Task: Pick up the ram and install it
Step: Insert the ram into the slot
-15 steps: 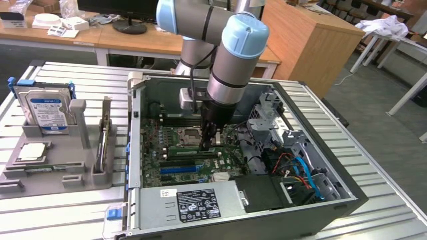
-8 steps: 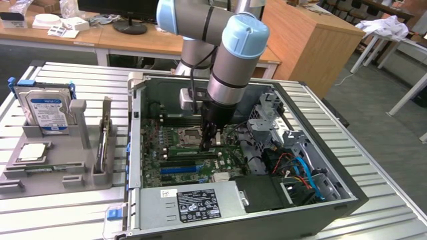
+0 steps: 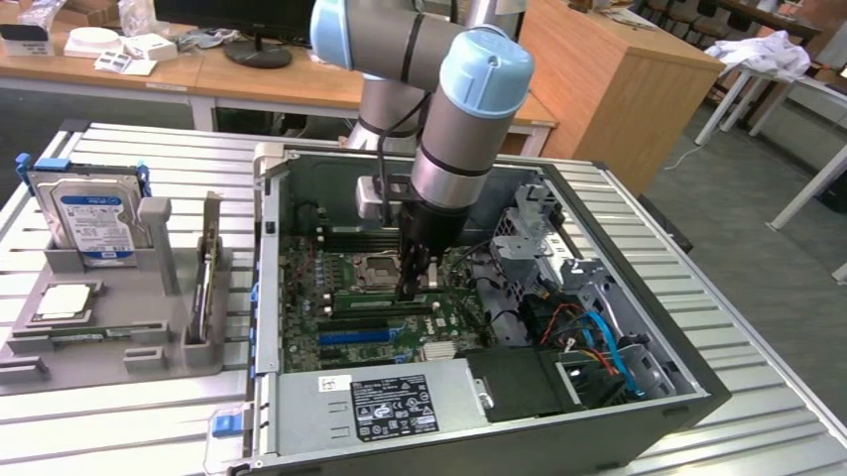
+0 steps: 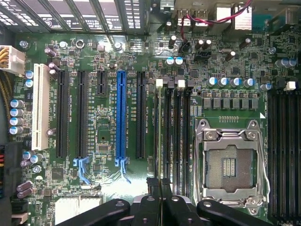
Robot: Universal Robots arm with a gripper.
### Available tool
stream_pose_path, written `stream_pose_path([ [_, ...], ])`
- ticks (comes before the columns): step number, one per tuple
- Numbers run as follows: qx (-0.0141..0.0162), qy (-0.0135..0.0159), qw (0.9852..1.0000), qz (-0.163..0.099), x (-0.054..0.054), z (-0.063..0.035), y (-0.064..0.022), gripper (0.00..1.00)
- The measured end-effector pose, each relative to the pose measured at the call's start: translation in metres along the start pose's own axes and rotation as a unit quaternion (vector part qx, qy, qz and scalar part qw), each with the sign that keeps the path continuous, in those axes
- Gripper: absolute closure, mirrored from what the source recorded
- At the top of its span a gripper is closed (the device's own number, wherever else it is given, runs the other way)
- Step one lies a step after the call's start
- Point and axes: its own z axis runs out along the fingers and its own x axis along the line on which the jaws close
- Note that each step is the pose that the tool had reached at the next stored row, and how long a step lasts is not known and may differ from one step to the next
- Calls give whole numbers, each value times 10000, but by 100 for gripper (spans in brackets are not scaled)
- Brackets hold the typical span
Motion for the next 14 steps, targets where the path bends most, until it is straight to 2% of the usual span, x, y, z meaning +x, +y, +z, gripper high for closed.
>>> stream_pose_path([
  [14, 0, 1, 10000, 0, 1, 36, -1, 88],
])
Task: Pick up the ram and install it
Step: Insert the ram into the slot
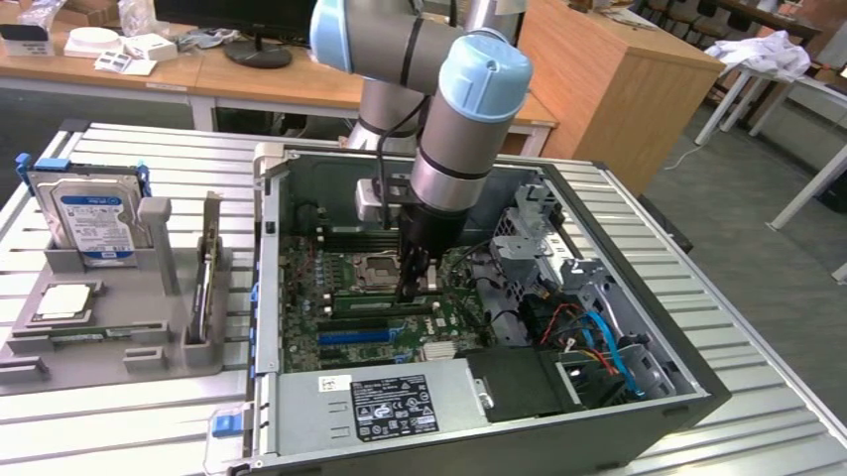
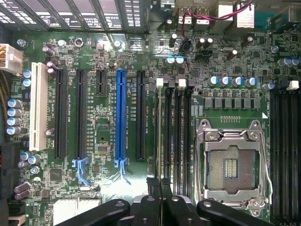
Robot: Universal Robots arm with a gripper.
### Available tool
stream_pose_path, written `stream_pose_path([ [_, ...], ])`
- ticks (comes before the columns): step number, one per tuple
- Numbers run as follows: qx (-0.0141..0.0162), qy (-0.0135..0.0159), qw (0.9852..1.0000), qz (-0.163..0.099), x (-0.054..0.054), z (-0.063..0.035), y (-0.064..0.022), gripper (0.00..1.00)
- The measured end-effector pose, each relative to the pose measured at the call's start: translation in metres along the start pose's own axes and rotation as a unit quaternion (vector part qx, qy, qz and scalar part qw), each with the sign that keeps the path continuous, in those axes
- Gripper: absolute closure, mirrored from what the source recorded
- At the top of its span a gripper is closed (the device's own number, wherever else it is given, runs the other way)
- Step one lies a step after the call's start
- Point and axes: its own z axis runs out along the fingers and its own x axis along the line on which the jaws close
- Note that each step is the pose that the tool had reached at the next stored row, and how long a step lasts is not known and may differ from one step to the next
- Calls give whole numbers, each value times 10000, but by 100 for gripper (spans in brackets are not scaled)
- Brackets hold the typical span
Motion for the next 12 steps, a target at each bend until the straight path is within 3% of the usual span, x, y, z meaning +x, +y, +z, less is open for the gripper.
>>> stream_pose_path([
  [12, 0, -1, 10000, 0, 0, 8, -1, 88],
])
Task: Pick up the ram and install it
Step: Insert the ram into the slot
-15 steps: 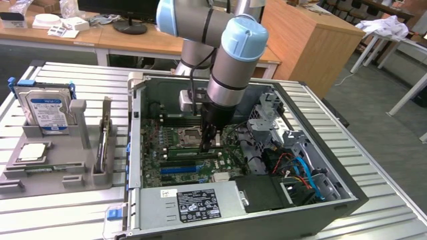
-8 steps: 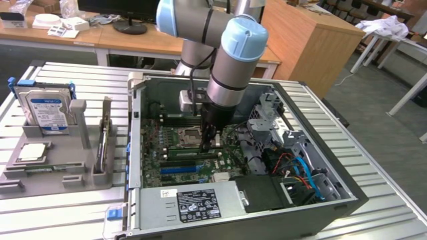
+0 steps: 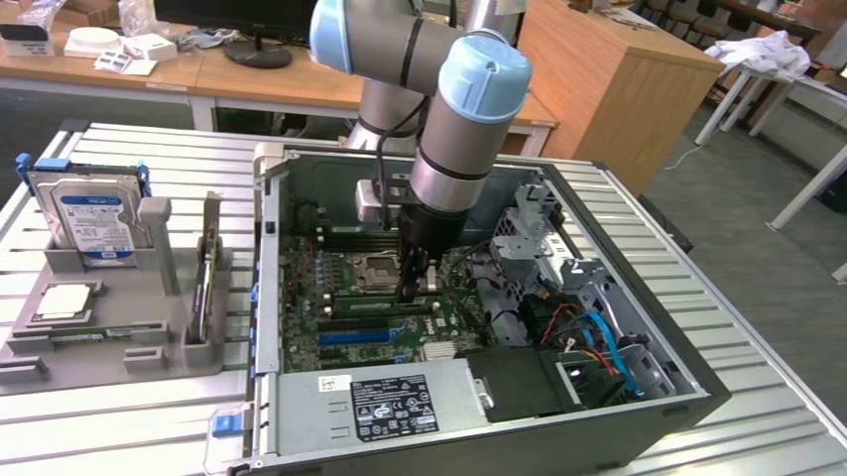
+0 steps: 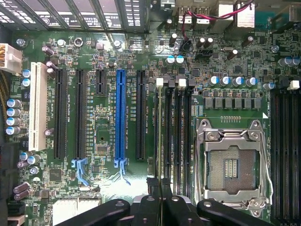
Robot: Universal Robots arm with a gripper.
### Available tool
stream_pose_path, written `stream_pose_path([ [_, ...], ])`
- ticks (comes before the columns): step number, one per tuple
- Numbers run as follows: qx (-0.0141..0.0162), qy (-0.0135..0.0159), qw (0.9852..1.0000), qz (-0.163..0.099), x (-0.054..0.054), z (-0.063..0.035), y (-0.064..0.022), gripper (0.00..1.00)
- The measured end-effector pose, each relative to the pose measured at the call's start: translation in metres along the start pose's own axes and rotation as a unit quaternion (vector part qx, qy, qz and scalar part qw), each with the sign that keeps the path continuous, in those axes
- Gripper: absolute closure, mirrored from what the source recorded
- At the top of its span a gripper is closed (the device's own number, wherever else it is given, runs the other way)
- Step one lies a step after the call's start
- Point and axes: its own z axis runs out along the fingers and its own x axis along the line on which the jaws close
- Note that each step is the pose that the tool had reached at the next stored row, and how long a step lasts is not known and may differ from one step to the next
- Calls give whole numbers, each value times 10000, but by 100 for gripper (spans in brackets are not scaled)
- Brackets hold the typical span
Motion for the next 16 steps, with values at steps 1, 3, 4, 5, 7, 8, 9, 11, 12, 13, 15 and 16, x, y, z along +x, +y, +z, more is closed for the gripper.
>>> stream_pose_path([
  [1, 0, 0, 10000, 0, 0, 0, 0, 87],
  [3, 0, 0, 10000, 0, 0, 0, 0, 82],
  [4, 0, 0, 10000, 0, 0, 0, 0, 82],
  [5, 0, 0, 10000, 0, 0, 0, 0, 75],
  [7, 0, 0, 10000, 0, 0, 0, 0, 75],
  [8, 0, 0, 10000, 0, 0, 0, 0, 75],
  [9, 0, 0, 10000, 0, 0, 0, 0, 75],
  [11, 0, 0, 10000, 0, 0, -1, 0, 75],
  [12, 0, 0, 10000, 0, 0, -4, 0, 75],
  [13, 0, 1, 10000, 0, 0, -11, 1, 75],
  [15, 0, 0, 10000, 0, -1, -38, 2, 75],
  [16, 0, 0, 10000, 0, -2, -56, 2, 75],
])
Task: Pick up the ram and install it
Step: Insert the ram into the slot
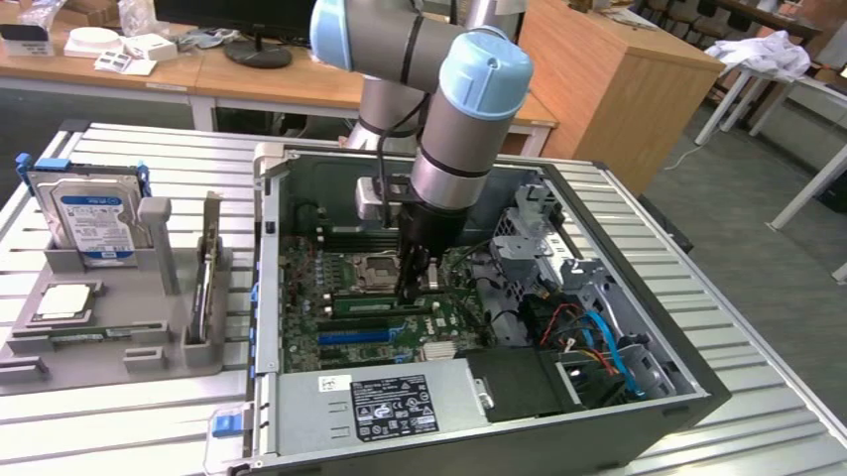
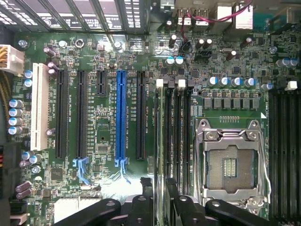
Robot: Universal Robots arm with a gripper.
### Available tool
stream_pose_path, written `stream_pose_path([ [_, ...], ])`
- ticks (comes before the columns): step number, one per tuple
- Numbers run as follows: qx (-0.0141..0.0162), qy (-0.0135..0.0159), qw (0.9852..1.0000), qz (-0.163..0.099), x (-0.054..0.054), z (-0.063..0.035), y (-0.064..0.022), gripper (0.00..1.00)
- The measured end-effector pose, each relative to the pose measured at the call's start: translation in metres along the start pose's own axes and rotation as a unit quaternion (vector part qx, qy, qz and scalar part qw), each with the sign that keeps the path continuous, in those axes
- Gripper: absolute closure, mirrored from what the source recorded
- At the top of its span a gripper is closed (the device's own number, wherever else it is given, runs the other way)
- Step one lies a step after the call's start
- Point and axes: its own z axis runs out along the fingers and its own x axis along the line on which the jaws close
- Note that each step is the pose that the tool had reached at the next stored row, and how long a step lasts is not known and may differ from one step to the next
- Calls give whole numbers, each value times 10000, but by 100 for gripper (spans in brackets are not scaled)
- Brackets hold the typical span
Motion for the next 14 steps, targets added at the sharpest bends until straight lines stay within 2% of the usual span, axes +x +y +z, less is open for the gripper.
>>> stream_pose_path([
  [14, 0, 0, 10000, 0, -9, -351, 14, 75],
])
